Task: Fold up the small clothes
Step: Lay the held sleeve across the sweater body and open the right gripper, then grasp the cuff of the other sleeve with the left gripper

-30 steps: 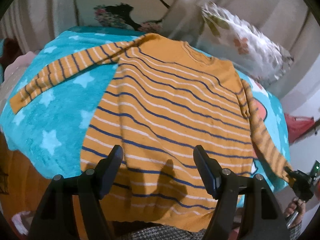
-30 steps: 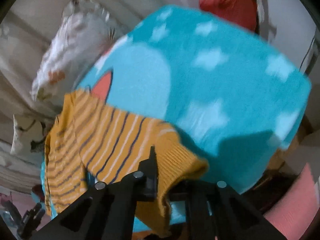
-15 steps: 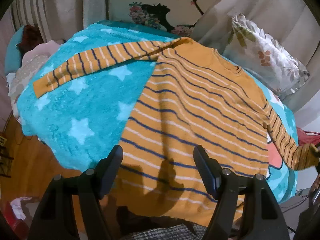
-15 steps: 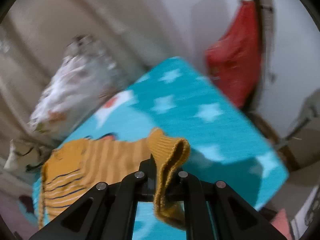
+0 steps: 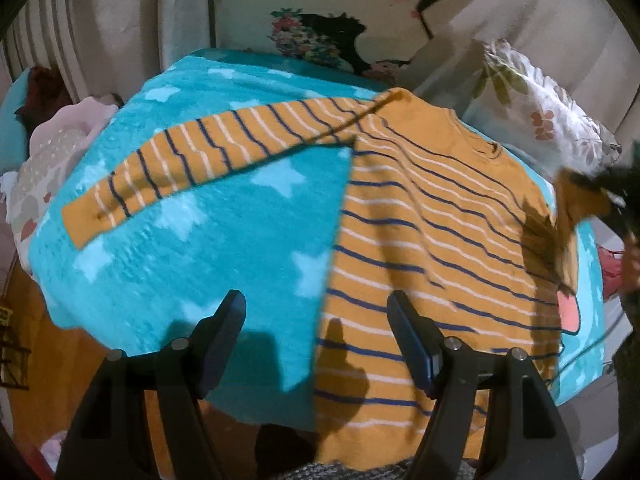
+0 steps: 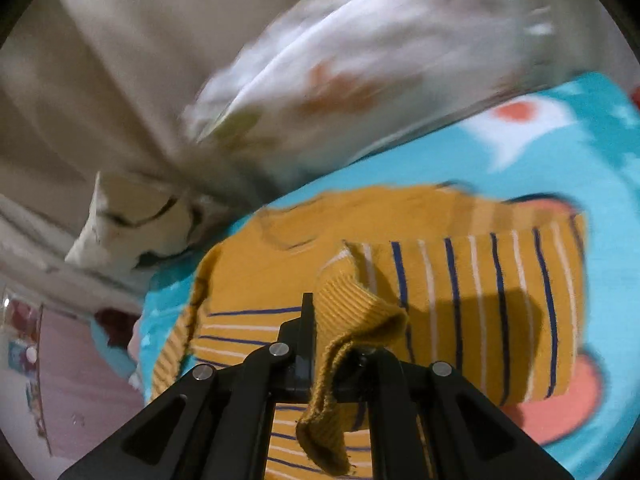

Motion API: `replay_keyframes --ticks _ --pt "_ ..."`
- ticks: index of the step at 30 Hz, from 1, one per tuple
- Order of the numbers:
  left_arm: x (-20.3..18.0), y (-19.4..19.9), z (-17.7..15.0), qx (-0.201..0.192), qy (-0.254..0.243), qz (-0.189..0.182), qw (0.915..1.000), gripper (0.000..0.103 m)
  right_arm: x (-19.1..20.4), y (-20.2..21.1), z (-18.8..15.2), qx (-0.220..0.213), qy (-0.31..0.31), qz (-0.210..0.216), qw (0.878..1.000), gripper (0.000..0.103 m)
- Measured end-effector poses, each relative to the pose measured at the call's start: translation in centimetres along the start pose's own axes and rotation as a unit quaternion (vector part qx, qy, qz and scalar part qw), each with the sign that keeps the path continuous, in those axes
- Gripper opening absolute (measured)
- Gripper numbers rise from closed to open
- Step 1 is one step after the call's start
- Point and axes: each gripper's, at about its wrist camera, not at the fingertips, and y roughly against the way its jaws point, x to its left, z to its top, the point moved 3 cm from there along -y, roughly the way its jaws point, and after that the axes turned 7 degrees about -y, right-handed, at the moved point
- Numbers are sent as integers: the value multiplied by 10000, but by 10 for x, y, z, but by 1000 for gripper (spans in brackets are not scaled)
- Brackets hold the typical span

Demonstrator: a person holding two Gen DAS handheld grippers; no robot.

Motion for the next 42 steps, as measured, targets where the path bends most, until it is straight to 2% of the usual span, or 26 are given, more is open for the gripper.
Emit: replay_keyframes --ticks 7,13,19,20,23,24,29,33,37,39,42 --pt "51 -15 2 205 42 17 9998 72 83 -124 -20 598 288 -194 9976 6" --pt "86 -21 -1 303 231 35 9993 72 105 -183 -35 887 424 -463 9941 6" --pt "114 -24 0 330 449 113 9984 72 135 -208 -43 1003 650 -491 9916 15" --pt "117 -25 1 335 477 126 9982 72 141 -212 -44 1018 677 -474 9914 21" --pt "126 -25 2 322 582 133 9977 72 159 -223 -50 1095 666 -326 9912 47" --pt "131 -24 3 306 626 152 9975 72 164 -225 -52 1103 664 -274 9913 49" --pt "156 -19 8 213 859 383 9953 72 192 -234 -71 1461 842 179 9855 49" --pt "192 -11 6 109 1212 713 9900 72 205 -224 -89 1567 1097 234 9813 57" --pt "232 -7 -2 76 1666 900 9819 72 213 -215 -125 1836 1391 352 9725 58" --pt "237 -6 -3 25 1595 916 9829 72 218 -214 -146 1968 1577 355 9670 58" --pt "233 -12 2 -17 1063 984 9895 72 220 -214 -173 2174 1776 322 9593 58"
